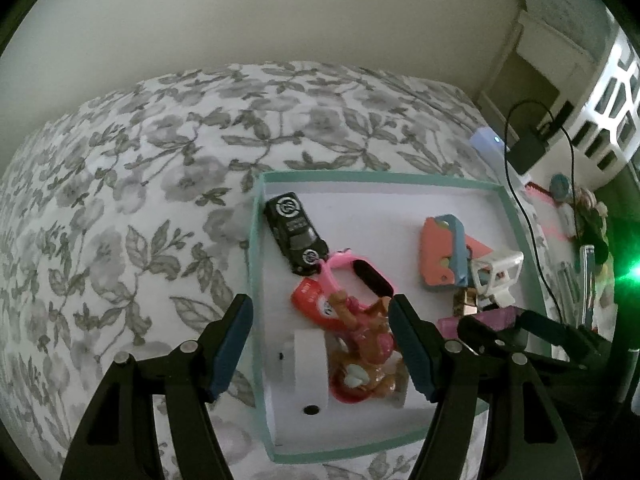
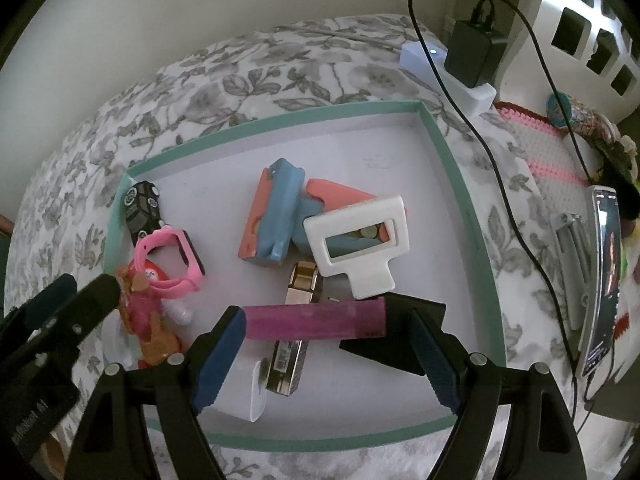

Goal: Organize rigid objects
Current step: 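Open the left gripper to drop the toy figure while the right gripper releases the lighter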

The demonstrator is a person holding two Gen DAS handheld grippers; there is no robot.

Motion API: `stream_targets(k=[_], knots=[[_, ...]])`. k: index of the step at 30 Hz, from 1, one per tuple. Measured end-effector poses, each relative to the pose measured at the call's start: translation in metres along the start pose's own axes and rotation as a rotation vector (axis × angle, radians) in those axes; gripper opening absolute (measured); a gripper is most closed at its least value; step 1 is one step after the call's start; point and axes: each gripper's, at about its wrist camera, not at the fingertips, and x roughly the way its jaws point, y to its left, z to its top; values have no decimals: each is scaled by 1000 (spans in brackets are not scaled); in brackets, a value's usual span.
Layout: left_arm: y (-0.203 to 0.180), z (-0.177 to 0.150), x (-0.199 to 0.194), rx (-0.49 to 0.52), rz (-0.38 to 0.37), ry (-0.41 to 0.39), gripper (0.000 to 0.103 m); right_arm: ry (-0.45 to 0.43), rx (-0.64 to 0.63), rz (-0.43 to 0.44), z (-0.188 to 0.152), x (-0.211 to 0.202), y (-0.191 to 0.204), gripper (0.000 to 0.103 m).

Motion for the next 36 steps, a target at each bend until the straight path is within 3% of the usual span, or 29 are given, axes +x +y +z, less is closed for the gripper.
stream_targets(k=[5, 9, 12, 13, 14, 16, 24, 36], knots=[[13, 3, -6, -49, 29, -24, 72, -3, 3, -8, 0, 0, -1, 89], [23, 4, -6, -77, 62, -25, 72, -15, 1, -16, 1, -1, 0, 99], [30, 4, -2, -97, 88, -15, 72, -20, -5, -16, 1, -1, 1, 99], [32, 4, -1, -102, 98, -12, 76, -23, -7, -16, 1, -1, 2, 99], [34, 3, 1, -109, 114, -6, 92, -26, -9, -17, 1, -1, 2, 100], [39, 3, 2, -125, 132, -8, 100, -35, -14, -18, 1, -1, 3, 103], [62, 2, 8, -201, 190, 4, 100, -81, 6, -13, 3, -7, 1, 103], [80, 0, 10, -267, 191, 3, 100, -94, -15, -10, 3, -8, 9, 103]])
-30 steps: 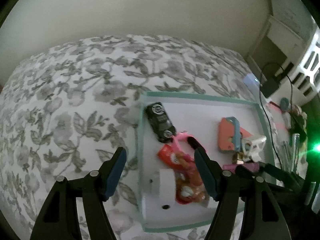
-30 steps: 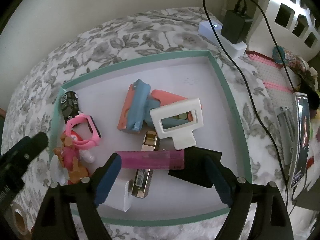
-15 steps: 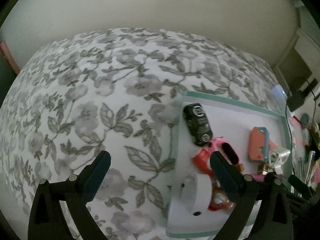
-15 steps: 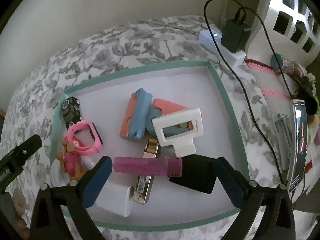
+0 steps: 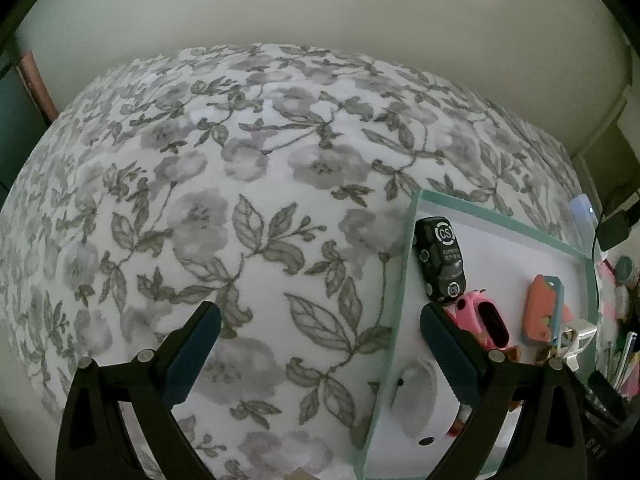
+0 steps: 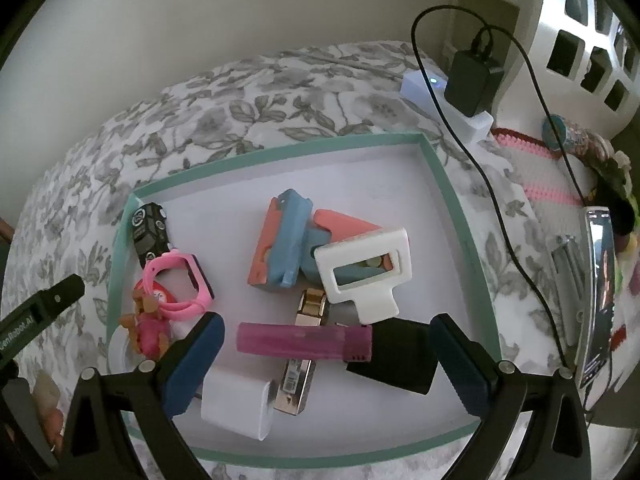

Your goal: Organize rigid objects

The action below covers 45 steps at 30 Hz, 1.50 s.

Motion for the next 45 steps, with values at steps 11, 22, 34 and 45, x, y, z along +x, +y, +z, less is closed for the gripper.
stream_targets(k=[11, 22, 34, 45], knots=[[3, -1, -14, 64, 23, -29, 100, 9, -40, 16, -6, 0, 15, 103], [11, -14, -47, 116, 48, -95, 100, -43, -51, 15, -12, -21, 30, 103], [23, -38, -81, 155, 75, -153, 100, -145, -93, 23, -28, -55, 51, 103], [48, -52, -97, 93, 112, -168, 100, -135, -143, 29, -46, -64, 69, 103]])
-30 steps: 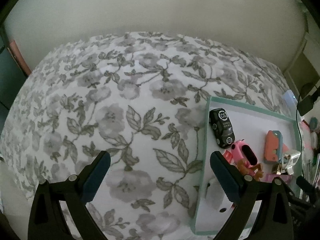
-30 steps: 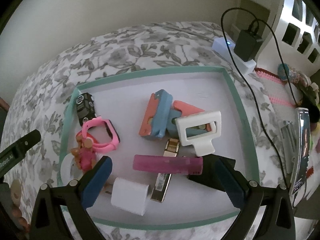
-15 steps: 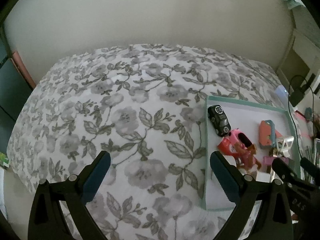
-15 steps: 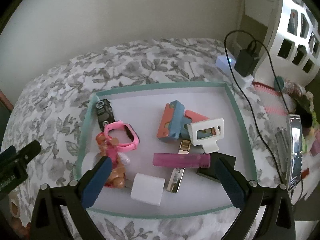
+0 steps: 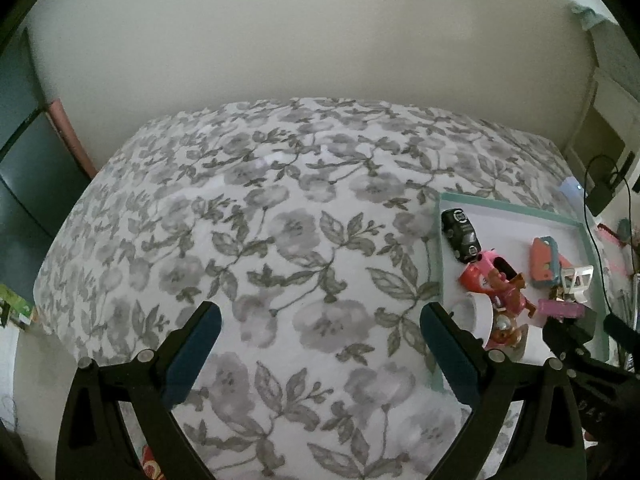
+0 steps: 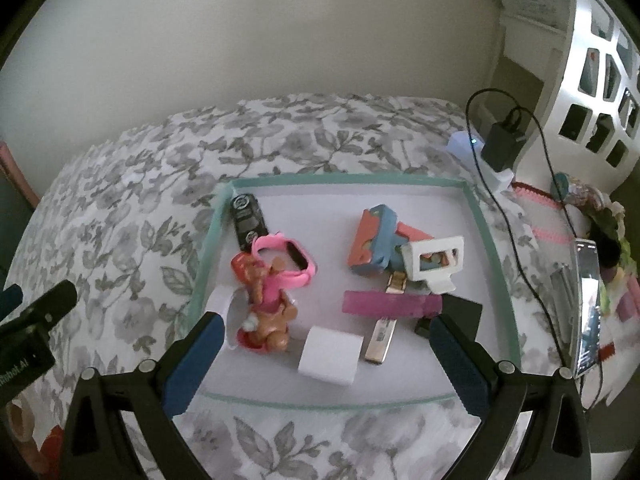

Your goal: Organize rigid objects

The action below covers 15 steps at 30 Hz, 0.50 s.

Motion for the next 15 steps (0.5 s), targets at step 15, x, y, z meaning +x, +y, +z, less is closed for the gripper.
stream_targets(k=[15], knots=[[14, -16, 12, 2, 56, 99, 100, 14, -29, 3, -6, -6, 9, 103]])
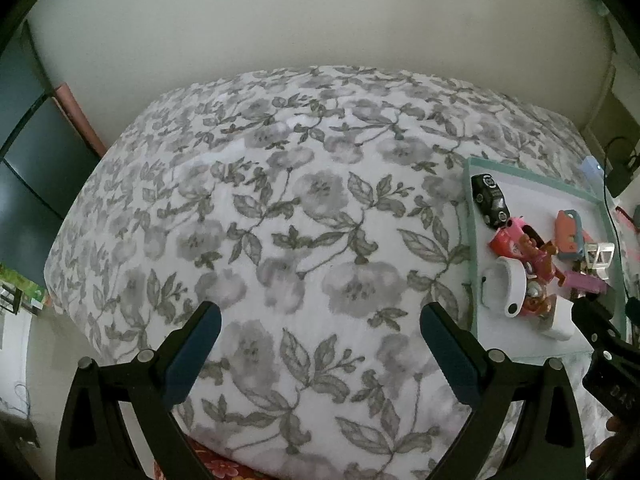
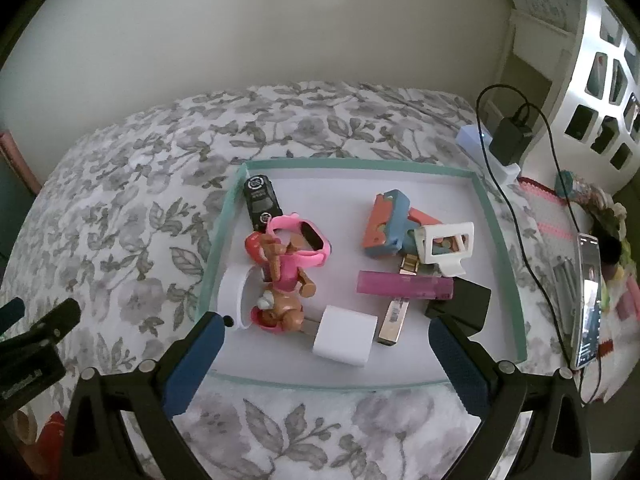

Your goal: Organize rigid objects

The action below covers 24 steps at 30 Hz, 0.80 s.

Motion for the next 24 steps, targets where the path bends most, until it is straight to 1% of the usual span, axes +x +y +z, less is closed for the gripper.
stream_targets(k=[11, 24], knots=[[-1, 2, 7, 25, -2, 25, 100, 32, 5, 4, 0, 8, 0, 103], [-1, 2, 12, 42, -3, 35, 100, 65, 2, 11, 0, 16, 1, 103]])
